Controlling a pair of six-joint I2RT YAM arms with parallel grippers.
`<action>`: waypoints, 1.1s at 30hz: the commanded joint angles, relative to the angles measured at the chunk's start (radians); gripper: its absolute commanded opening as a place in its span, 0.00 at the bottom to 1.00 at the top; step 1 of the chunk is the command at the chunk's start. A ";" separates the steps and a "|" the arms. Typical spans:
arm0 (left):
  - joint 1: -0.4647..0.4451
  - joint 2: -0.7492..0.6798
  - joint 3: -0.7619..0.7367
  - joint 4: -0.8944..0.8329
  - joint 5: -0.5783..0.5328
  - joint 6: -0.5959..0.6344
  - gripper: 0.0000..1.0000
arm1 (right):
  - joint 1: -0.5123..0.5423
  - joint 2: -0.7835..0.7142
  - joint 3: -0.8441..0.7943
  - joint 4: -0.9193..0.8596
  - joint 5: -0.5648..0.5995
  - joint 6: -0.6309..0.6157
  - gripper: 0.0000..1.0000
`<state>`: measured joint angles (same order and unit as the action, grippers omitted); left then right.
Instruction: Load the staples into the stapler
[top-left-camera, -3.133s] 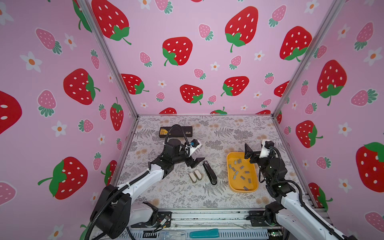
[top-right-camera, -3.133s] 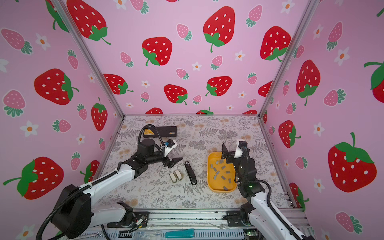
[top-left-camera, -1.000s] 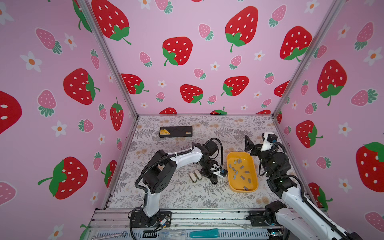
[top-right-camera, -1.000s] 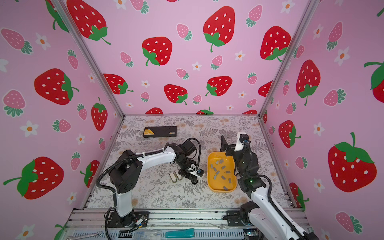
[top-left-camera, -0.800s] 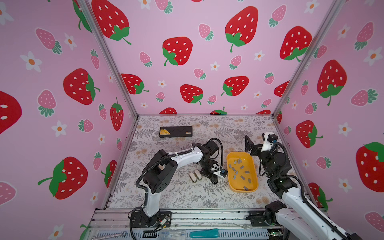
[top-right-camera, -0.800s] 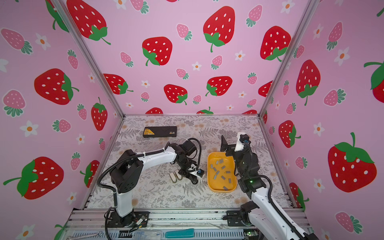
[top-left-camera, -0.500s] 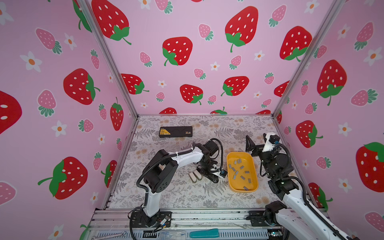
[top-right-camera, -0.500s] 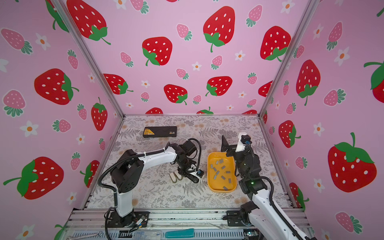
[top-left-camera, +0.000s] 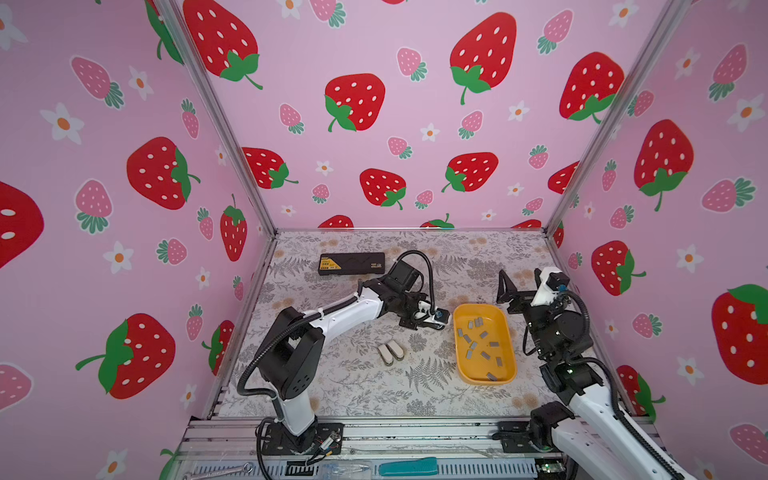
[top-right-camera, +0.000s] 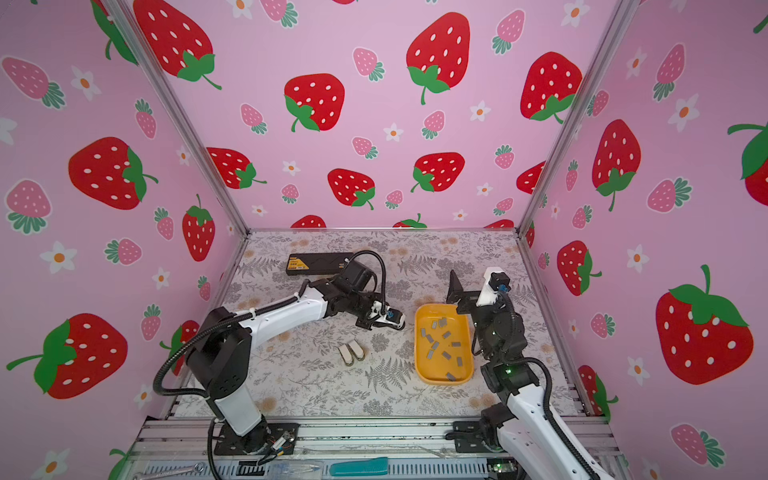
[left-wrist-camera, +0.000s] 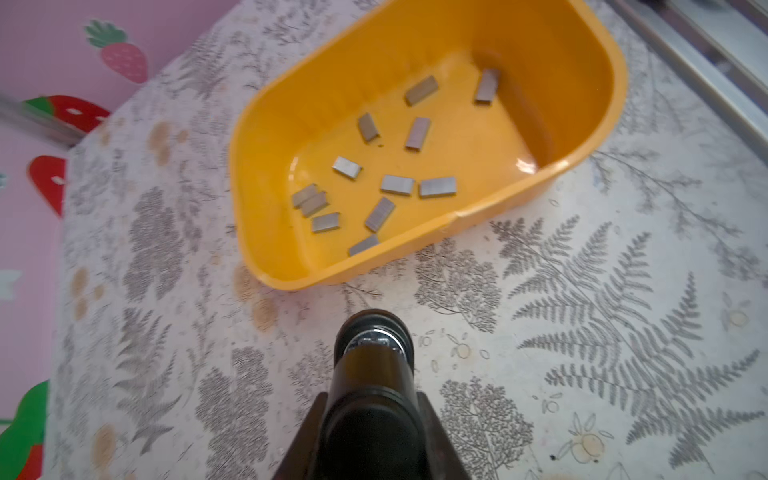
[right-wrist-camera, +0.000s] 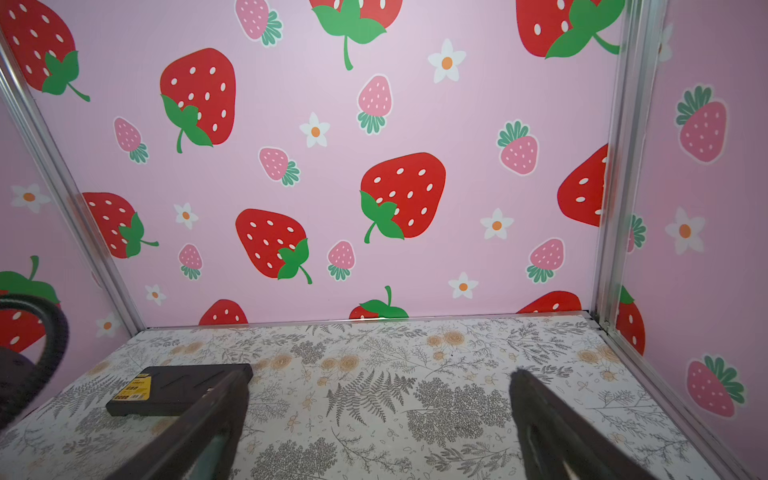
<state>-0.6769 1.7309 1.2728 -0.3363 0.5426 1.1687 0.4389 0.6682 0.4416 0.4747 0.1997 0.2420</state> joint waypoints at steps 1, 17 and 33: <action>0.024 -0.086 0.022 0.130 0.017 -0.208 0.00 | 0.003 0.017 0.027 -0.008 0.035 -0.008 0.99; 0.082 -0.451 -0.220 0.423 -0.082 -0.625 0.00 | 0.135 0.156 0.270 -0.163 -0.169 0.173 0.94; 0.078 -0.614 -0.504 0.652 -0.110 -0.748 0.00 | 0.379 0.316 0.153 -0.002 -0.232 0.300 0.90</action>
<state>-0.5976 1.1542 0.7609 0.1913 0.4191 0.4469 0.7971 0.9665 0.6037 0.4049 -0.0090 0.5037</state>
